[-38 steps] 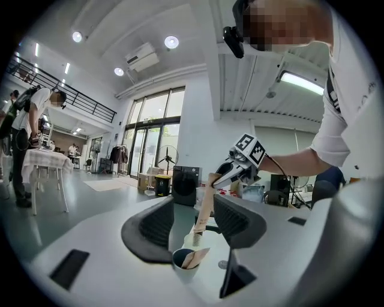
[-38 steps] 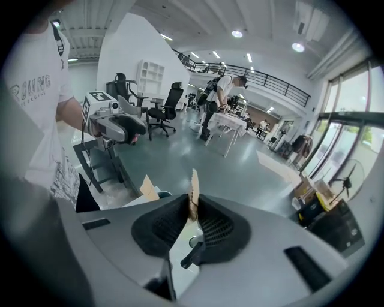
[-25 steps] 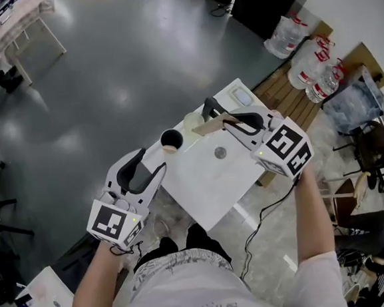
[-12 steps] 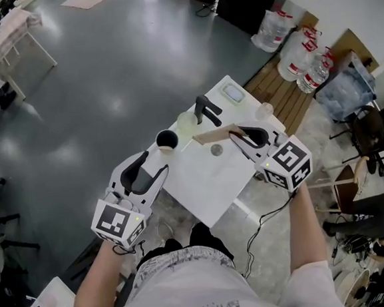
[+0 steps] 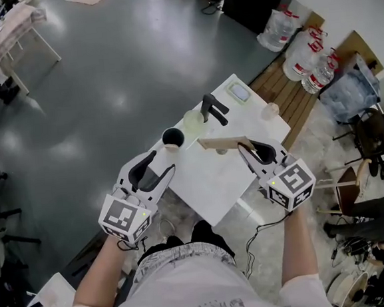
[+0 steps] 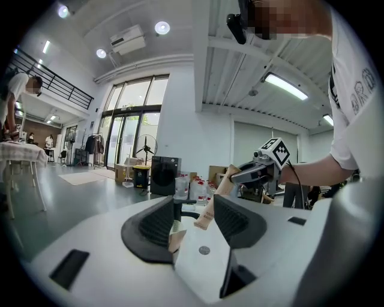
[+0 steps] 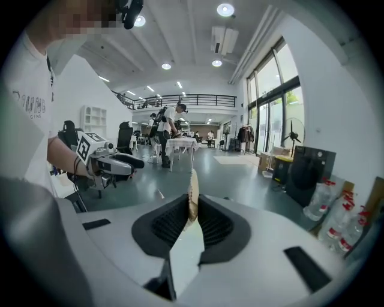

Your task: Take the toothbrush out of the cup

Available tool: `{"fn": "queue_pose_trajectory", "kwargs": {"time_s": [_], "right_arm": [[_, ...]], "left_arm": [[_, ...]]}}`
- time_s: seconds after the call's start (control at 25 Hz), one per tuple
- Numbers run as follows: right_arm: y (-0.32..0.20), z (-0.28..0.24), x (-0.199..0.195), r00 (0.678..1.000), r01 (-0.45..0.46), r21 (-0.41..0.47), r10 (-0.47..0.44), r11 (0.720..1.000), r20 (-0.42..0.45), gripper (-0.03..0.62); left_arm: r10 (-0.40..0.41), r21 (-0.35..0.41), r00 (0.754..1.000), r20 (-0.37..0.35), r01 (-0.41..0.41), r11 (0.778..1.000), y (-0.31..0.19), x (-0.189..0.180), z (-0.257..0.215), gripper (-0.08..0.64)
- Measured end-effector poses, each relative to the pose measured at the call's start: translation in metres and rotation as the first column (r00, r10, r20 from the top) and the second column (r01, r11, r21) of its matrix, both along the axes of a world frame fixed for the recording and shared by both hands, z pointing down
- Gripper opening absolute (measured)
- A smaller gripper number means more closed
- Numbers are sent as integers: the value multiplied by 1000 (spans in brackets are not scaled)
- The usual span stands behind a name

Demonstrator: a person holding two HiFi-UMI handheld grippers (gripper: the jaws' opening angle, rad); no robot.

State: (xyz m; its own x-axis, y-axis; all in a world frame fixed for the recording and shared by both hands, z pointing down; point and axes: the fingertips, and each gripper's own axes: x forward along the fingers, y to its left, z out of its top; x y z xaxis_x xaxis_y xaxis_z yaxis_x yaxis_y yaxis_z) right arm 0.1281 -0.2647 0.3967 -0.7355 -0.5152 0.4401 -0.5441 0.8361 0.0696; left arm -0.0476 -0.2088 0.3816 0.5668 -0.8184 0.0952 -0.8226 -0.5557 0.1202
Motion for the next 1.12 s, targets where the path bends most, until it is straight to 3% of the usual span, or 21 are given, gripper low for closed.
{"fn": "queue_pose_trajectory", "kwargs": {"time_s": [0.24,0.8,1.12], "right_arm": [[11,11,9,995,-83,-28,85,996,60,58],[14,56,32,974,-203,-137,215,969,75,58],[11,72,29,968,-222,-177,238,959,74,57]], "left_arm": [[9,-29,1000,13,-9,1000,-1,-5,13,227],[72,-87,996,55,-67,994,-31,-9,61,227],[146,-107,975,165,-130,986,-45,-5,92,227]]}}
